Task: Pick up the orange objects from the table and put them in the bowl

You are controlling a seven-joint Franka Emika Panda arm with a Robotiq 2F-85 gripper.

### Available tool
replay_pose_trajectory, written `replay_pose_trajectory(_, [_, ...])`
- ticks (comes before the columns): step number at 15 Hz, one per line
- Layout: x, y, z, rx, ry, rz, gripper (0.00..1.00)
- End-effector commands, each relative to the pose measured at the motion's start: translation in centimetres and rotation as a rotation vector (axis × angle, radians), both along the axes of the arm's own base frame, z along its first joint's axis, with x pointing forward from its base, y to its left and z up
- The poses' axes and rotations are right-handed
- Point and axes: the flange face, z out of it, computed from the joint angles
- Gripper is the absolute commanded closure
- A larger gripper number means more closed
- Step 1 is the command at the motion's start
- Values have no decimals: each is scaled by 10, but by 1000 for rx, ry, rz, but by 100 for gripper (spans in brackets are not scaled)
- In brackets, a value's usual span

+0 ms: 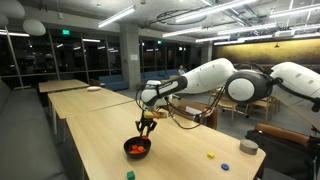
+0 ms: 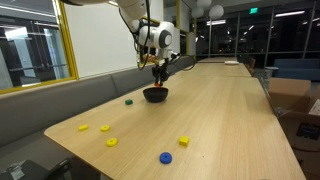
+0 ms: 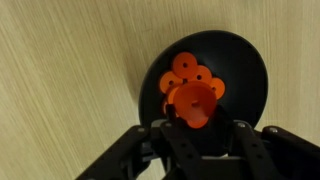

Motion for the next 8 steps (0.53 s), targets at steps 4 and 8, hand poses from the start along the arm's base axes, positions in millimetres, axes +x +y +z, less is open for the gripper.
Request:
replay_pose_trajectory(4, [21,14,-17,52,28,84,34])
replay_pose_trajectory(8, [14,16,-6,26,108,119,5])
